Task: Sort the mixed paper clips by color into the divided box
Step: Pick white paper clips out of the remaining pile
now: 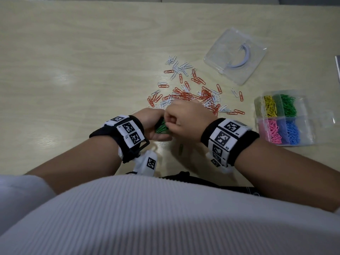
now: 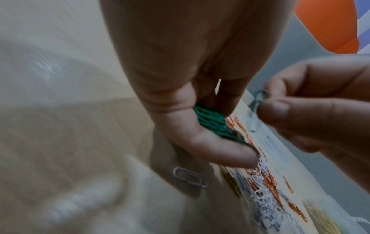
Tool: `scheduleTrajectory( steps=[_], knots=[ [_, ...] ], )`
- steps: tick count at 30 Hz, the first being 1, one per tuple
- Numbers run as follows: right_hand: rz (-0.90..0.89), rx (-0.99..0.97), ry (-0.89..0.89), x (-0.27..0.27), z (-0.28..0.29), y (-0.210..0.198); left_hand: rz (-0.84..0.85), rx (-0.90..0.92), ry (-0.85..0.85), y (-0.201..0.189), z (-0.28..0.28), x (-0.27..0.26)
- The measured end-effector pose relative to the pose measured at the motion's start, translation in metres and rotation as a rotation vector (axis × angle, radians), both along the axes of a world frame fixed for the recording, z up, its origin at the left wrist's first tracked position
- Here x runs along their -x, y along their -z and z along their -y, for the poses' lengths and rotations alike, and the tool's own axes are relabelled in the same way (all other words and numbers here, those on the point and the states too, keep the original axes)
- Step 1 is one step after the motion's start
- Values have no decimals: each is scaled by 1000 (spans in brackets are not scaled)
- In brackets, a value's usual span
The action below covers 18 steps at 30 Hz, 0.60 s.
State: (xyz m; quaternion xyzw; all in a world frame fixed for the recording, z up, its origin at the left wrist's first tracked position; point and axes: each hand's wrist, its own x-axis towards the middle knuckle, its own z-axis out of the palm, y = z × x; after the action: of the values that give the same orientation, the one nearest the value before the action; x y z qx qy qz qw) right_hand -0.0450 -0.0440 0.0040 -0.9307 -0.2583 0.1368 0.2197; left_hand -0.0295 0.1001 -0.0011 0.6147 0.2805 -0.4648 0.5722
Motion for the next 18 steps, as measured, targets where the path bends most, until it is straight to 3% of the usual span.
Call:
scheduleTrajectory(
  steps=[4,5,9,18],
  knots=[
    [-21,-105,-55,8,0,3,-17,15,-1,1,-2,0],
    [-59,-64,-90,10,4,3,-38,0,-9,2,-5,-1],
    [-197,403,-380,21,13,8,-114,-5,-39,7,-12,-1],
    [-144,534,-383,30,15,18,-55,-28,-14,6,-5,-1]
  ],
)
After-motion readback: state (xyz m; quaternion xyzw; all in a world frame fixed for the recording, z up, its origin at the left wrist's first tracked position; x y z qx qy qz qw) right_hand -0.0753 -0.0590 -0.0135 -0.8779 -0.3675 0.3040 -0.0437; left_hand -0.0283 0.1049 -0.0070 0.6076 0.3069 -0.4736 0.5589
